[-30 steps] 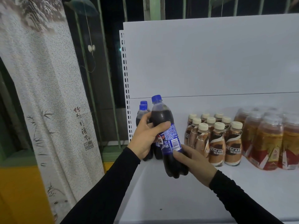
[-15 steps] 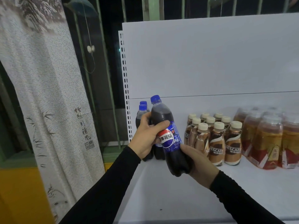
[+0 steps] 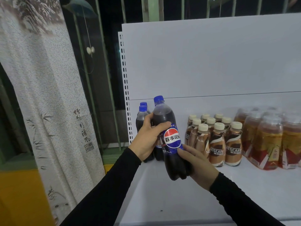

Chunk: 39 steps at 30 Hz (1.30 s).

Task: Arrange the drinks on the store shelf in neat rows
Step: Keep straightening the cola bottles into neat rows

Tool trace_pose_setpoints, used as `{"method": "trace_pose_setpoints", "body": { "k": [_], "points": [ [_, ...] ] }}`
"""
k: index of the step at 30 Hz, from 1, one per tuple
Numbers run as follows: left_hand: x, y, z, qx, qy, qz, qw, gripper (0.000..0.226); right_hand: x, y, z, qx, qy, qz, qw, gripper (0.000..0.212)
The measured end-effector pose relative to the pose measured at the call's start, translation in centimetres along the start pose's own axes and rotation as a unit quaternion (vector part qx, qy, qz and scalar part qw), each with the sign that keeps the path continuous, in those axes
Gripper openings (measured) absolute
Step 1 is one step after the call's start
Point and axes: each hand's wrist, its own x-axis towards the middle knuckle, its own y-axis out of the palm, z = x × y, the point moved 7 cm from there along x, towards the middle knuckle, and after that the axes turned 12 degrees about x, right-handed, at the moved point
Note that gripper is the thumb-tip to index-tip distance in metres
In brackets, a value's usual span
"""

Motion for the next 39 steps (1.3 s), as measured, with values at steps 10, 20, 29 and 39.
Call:
{"method": "trace_pose_setpoints", "body": {
  "k": [10, 20, 29, 39],
  "points": [
    [-0.5, -0.2, -0.4, 0.045, 0.029, -0.048, 0.997, 0.063, -0.2, 0.0, 1.4, -0.169, -0.067, -0.040, 0.983, 0.051],
    [-0.4, -0.1, 0.3, -0.053, -0.010, -0.015, 0.998, 0.058, -1.0, 0.5, 0.6, -0.039, 0.021, 0.012, 0.999, 0.041],
    [-0.4, 0.3, 0.2, -0.002, -0.011, -0.003, 1.000, 0.054, -0.8, -0.4, 1.2, -0.139, -0.027, -0.008, 0.990, 0.053],
    [-0.4, 0.0, 0.0, 0.049, 0.007, -0.043, 0.998, 0.065, -0.6, -0.2, 1.1, -0.207, -0.022, 0.004, 0.978, 0.045]
  ]
}}
